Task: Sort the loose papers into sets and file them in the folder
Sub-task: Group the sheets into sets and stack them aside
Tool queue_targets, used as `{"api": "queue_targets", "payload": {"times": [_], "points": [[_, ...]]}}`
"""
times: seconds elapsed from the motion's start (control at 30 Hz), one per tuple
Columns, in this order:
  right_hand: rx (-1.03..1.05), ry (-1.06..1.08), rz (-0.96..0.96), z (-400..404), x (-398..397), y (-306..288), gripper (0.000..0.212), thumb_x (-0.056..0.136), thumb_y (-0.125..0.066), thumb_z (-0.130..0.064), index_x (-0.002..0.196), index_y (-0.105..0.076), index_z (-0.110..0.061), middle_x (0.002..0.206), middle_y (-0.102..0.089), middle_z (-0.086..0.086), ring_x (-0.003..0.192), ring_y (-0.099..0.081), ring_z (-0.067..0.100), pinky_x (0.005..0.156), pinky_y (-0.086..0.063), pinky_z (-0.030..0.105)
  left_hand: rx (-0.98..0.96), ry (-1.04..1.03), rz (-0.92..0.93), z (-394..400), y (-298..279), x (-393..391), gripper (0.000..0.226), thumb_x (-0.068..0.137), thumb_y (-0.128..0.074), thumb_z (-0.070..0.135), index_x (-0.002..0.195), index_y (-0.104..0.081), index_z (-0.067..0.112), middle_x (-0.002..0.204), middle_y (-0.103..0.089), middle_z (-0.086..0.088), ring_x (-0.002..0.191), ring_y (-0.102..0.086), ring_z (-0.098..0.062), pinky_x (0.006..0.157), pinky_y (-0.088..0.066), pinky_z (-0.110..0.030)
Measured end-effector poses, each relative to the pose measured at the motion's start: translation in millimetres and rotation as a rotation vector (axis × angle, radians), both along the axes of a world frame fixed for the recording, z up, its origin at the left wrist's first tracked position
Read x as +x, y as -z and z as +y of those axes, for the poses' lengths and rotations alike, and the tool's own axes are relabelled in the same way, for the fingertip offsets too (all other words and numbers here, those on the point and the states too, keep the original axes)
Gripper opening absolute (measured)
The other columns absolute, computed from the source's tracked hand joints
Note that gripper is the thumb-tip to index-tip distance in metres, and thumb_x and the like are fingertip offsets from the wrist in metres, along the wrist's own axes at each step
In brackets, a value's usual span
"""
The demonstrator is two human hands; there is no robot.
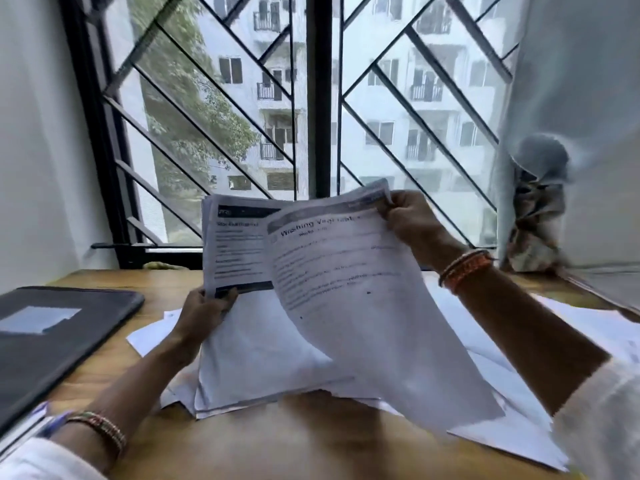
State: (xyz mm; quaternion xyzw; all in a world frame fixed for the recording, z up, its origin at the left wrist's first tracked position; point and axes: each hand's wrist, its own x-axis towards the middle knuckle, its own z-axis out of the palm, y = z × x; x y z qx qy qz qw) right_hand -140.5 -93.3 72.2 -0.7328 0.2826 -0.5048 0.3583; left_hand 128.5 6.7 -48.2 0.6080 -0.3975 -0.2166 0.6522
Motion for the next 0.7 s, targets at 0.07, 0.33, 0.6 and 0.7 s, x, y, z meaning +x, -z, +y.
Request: {"api": "queue_targets", "payload": {"times": [0.07, 0.33, 0.6, 0.7], "points": [[0.033, 0.123, -0.027, -31, 10, 34, 0.023, 0.091, -0.055, -0.006, 0.078, -0.072, -0.016, 0.077, -0.07, -0.001, 0.073, -0.063, 0.013, 0.068, -0.053, 0.035, -0.021, 0.001, 0.002, -1, 1, 2, 0.015, 0.09, -0.059, 0.002, 0.085, -0.067, 0.014, 0.081, -0.065, -0.002, 0.069, -0.063, -0.013, 0.056, -0.051, -0.017], [0.568, 0.293, -0.31, -87, 21, 117, 0.019, 0.092, -0.056, -0.01, 0.079, -0.066, 0.0, 0.08, -0.059, 0.008, 0.079, -0.053, 0.022, 0.07, -0.043, 0.035, 0.018, 0.068, 0.052, -4, 6, 3, 0.017, 0.091, -0.057, 0.002, 0.086, -0.068, 0.013, 0.079, -0.073, 0.003, 0.073, -0.067, -0.014, 0.07, -0.056, -0.025], [0.521, 0.597, -0.246, -93, -21, 112, 0.02, 0.098, -0.044, -0.014, 0.104, -0.057, 0.001, 0.111, -0.058, 0.017, 0.097, -0.058, 0.03, 0.071, -0.035, 0.029, 0.038, 0.107, 0.112, -4, 12, -4, 0.016, 0.091, -0.056, 0.0, 0.089, -0.067, 0.012, 0.095, -0.069, -0.009, 0.093, -0.062, -0.029, 0.093, -0.048, -0.04], [0.274, 0.655, -0.053, -76, -25, 118, 0.023, 0.1, -0.042, -0.018, 0.085, -0.053, -0.005, 0.092, -0.06, 0.016, 0.099, -0.057, 0.036, 0.071, -0.031, 0.027, 0.042, 0.102, 0.128, -5, 13, -4, 0.013, 0.091, -0.058, 0.005, 0.1, -0.067, 0.007, 0.106, -0.068, -0.016, 0.099, -0.063, -0.033, 0.096, -0.048, -0.044]]}}
